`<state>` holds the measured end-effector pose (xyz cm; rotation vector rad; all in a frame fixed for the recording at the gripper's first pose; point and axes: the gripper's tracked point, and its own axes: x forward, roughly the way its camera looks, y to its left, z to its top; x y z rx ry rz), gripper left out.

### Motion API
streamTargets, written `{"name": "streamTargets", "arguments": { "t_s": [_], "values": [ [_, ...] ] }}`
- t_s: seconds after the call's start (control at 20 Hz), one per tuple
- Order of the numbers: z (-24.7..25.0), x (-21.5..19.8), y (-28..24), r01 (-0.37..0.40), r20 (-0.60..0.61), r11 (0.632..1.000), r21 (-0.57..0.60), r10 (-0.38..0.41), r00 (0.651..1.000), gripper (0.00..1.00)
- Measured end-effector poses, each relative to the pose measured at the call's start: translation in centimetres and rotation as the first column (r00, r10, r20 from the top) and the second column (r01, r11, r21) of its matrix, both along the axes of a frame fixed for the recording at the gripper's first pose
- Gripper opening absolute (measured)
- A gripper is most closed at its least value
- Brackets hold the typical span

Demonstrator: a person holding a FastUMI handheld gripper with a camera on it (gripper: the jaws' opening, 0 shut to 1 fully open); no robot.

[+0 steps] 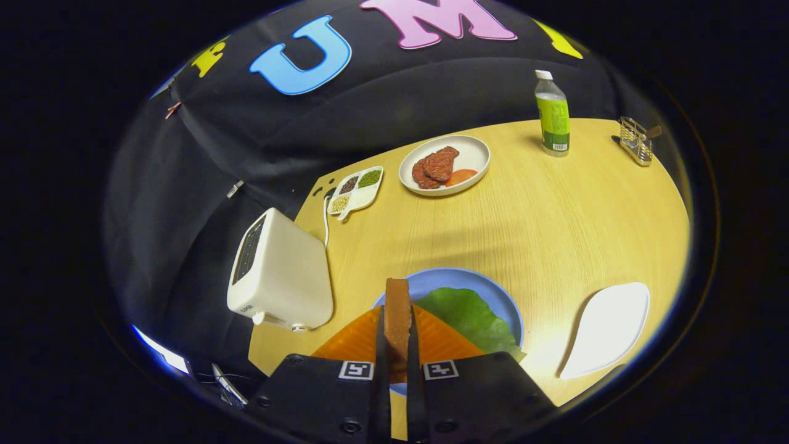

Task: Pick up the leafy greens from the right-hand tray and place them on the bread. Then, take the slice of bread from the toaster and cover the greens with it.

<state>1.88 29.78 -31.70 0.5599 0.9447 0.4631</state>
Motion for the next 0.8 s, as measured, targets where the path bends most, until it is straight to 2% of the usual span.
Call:
{"name": "streamTargets", "arguments": {
  "t_s": [0.2, 0.45, 0.6, 0.8],
  "values": [
    [-2.4, 0.2, -1.7, 0.034, -0.028, 0.999, -0.031, -0.035, 0.999, 0.16],
    [-5.1, 0.4, -3.5, 0.044, -0.064, 0.995, -0.092, -0.050, 0.997, 0.39],
    [-6.2, 0.5, -4.1, 0.041, -0.066, 0.993, -0.113, -0.048, 0.997, 0.45],
    [-7.4, 0.5, -4.6, 0.020, -0.066, 0.989, -0.149, -0.030, 0.997, 0.58]
  ]
}}
